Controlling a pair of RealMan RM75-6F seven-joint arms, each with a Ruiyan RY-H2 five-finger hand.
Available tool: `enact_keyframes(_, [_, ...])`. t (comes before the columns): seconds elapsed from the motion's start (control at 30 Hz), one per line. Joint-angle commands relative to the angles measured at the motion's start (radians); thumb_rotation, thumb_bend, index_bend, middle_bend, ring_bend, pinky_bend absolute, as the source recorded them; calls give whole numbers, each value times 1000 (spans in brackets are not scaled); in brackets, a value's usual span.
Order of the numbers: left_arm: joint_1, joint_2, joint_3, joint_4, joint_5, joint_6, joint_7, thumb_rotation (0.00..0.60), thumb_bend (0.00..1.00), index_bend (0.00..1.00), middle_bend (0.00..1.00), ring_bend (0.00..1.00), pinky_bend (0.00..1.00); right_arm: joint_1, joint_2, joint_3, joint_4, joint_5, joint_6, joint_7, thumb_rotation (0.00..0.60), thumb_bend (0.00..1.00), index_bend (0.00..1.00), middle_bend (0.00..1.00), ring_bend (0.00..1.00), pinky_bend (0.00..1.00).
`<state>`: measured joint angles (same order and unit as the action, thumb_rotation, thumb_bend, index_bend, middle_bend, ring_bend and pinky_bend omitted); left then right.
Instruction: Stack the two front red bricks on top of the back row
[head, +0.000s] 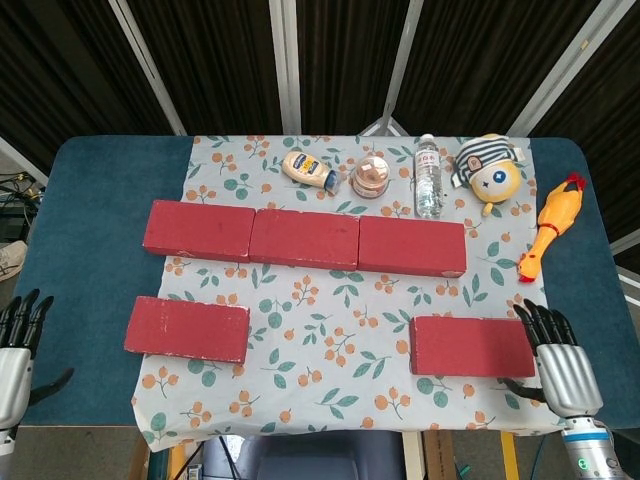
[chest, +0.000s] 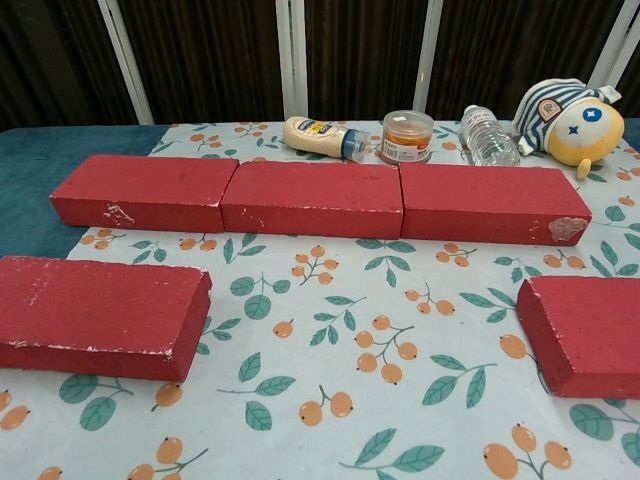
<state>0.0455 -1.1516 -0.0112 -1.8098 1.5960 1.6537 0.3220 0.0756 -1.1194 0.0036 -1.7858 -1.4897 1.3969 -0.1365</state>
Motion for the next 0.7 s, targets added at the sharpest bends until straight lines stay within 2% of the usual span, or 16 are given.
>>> enact_keyframes(0.03, [0,5,0,0,-7,-6,-10,600,0,10,0,0,123,10,15,-10,-36,24,-36,-42,600,125,0,0,0,0])
enact_keyframes(0.33, [-5,14,-7,4,-22,-17,-23,600,0,10,0,0,123,80,15,0,-123,142,-169,-243,600,110,0,0,0,0])
enact_keyframes(0.7, [-5,16,-9,8,-26,-18,-30,600,0,10,0,0,123,167,-51,43,-150,350,-255,-443,600,110,0,0,0,0])
